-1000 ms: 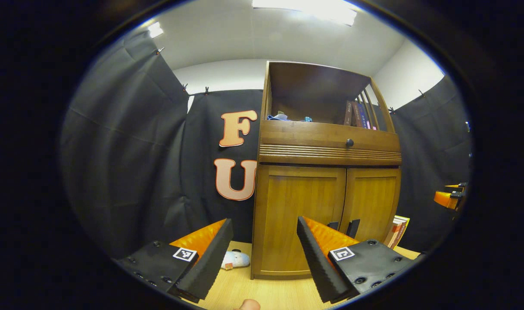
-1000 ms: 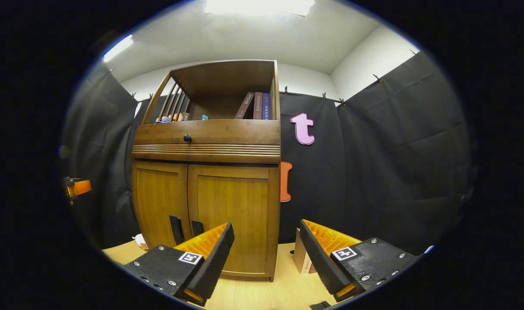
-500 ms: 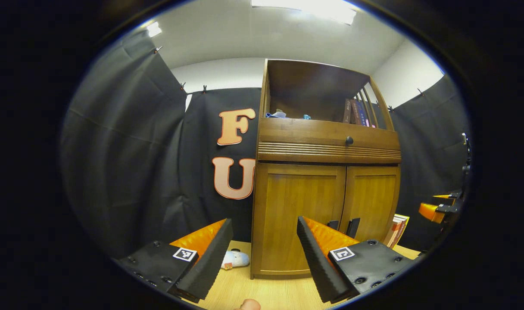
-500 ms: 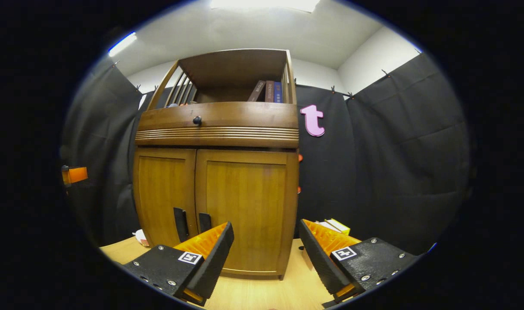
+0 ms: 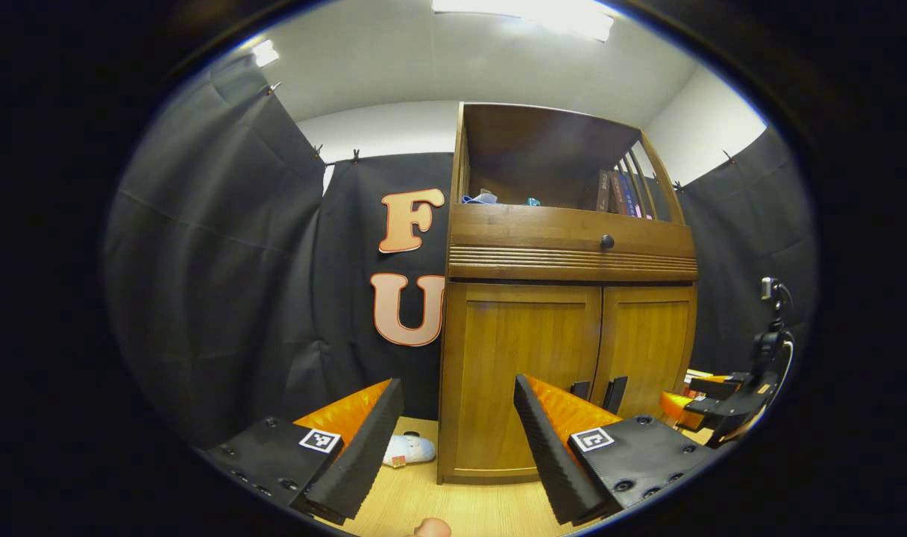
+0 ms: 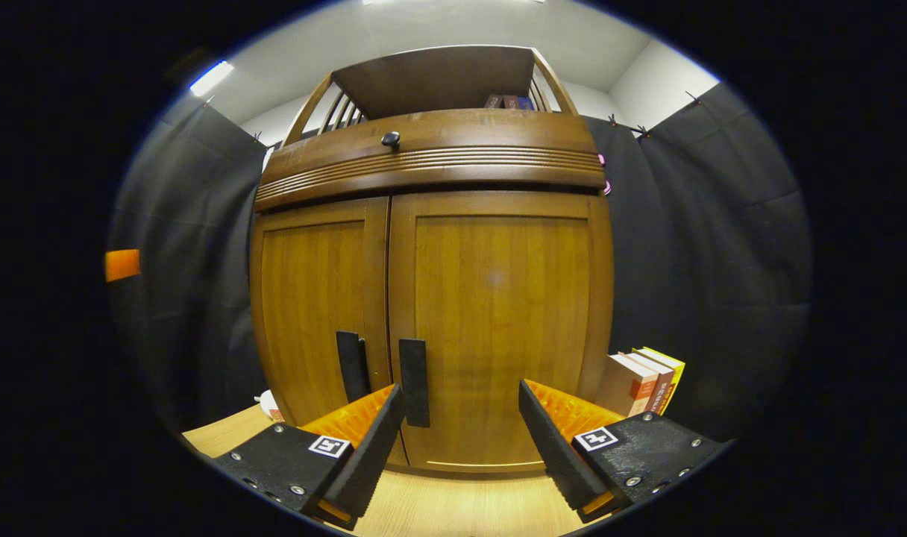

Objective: Open the right door of the double-door shoe cabinet with the right hand, and open the left door with the left hand.

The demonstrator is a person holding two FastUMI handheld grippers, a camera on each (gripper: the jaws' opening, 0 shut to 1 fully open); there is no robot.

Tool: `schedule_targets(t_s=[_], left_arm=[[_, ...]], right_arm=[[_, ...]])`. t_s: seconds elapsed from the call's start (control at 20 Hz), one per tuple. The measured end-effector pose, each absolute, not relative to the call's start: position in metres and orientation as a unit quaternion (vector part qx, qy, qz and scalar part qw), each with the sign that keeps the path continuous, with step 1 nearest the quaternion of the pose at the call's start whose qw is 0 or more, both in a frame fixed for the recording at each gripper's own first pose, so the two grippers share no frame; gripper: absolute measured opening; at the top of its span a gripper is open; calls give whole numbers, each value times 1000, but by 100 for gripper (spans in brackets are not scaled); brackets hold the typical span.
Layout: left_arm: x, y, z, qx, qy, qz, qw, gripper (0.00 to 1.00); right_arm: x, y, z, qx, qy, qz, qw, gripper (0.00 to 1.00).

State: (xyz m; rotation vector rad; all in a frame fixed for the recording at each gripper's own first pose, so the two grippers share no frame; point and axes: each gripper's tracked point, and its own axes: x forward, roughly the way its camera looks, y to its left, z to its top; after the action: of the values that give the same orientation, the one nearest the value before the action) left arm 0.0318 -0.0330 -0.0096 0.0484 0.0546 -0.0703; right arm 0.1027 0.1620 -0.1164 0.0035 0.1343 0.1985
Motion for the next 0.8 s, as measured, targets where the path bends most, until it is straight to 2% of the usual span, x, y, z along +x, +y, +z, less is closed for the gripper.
schedule_targets(t_s=[0.05,0.1,0.15,0.2,0.25,0.3,0.35,0.45,0.5,0.55,0.75,0.8], left_arm=[[32,-31,-11,25,27,-32,999,96],[34,-29,-10,28,26,-29,999,99],[35,-26,-9,31,25,-27,999,96],[36,-25,-10,32,25,-25,999,99],[36,-23,-11,32,26,-25,999,99],[37,-21,-13,32,26,-22,999,99],[38,-17,-14,34,26,-18,999,99],[41,-12,-17,36,29,-13,999,94],[44,-11,-19,33,32,-12,999,96],[46,-10,-21,32,33,-11,999,96],[53,0,-29,36,39,0,999,98],[54,1,-30,35,41,2,999,99]], right_arm=[[109,168,-122,4,69,101,993,100],[116,175,-132,2,73,102,992,94],[124,179,-139,2,75,102,992,94],[131,182,-148,1,79,99,992,94],[138,185,-155,0,81,99,992,100],[146,189,-162,2,82,96,992,100],[154,192,-167,6,83,96,992,94],[167,201,-179,13,88,99,991,93],[173,205,-183,14,90,99,991,99],[180,210,-186,13,91,101,991,91],[194,221,-196,15,87,101,991,81],[198,223,-195,16,84,100,991,76]])
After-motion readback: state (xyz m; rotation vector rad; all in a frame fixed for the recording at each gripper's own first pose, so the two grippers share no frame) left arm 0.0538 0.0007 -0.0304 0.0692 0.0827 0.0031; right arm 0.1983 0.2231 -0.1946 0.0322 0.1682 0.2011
